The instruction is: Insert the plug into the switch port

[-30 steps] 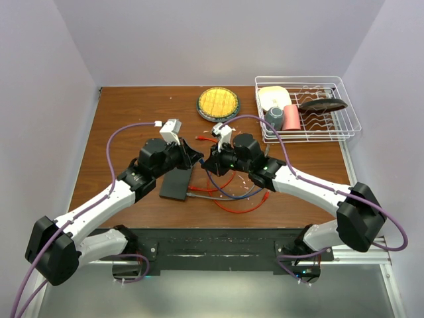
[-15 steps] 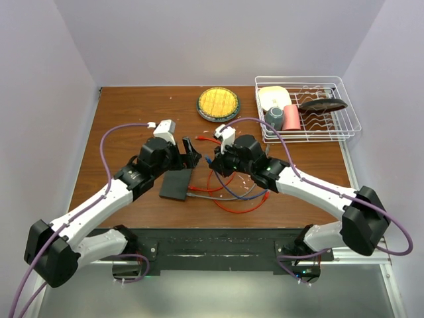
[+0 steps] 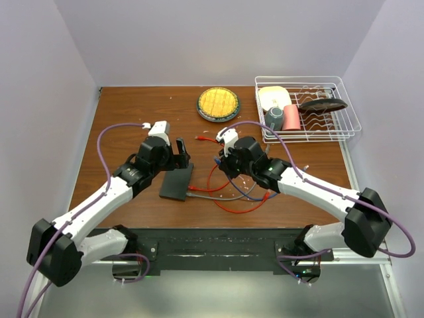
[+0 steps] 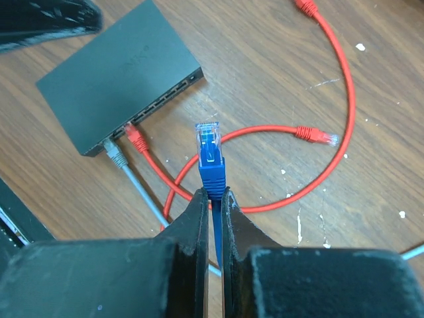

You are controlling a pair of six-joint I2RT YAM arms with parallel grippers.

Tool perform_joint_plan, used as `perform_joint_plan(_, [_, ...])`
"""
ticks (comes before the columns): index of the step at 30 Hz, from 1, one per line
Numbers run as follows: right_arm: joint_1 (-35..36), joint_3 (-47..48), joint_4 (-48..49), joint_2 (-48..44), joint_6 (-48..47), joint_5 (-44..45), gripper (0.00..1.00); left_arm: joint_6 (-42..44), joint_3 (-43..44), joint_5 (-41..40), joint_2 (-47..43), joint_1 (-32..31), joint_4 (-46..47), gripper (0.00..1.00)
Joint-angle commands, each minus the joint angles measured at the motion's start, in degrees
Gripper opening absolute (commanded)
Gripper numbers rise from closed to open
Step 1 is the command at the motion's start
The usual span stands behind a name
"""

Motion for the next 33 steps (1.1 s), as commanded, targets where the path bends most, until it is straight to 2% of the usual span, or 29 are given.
perform_joint_plan(1, [-0.01,-0.54,0.99,0.92,0.65,0.42,0.0,3.29,0.81,1.54,3.26,1.41,0.66,0.98])
perform_joint_plan(7, [-0.01,-2.66,3.72,-1.36,2.59,-0.38,0.0,2.68,-1.03,1.8,1.69,1.93,-0.92,0.98])
perform_joint_plan(11, [-0.01,0.42,0.48,-1.72,3.38,4.79,0.0,2.33,-2.35,1.1,-2.36,2.55,-2.76,0.99])
perform_joint_plan(15, [-0.01,2.1,-1.03,-2.06,3.47,6.3,0.0,2.94,-3.84,1.18,-4.3,2.9,-1.8,0.99])
perform_joint_plan(23, [-0.01,-10.9,15.03,-16.12,3.47,8.32,0.0,3.12,-3.41,2.15,-1.75,2.99,-0.48,1.0])
perform_joint_plan(25, [-0.01,-12.58,16.28,-18.23,3.03,8.41,0.0,2.85,-3.67,2.76,-2.01,2.99,-0.05,1.0])
perform_joint_plan(30, [0.08,-10.66,14.88,-15.17,0.66,5.95,0.0,3.73,-4.81,1.98,-1.93,2.99,1.97,1.0])
perform_joint_plan(33, [-0.01,-11.87,20.14,-11.74,-4.6,2.52,0.0,5.93,-3.59,1.71,-0.09,3.43,1.81,1.0])
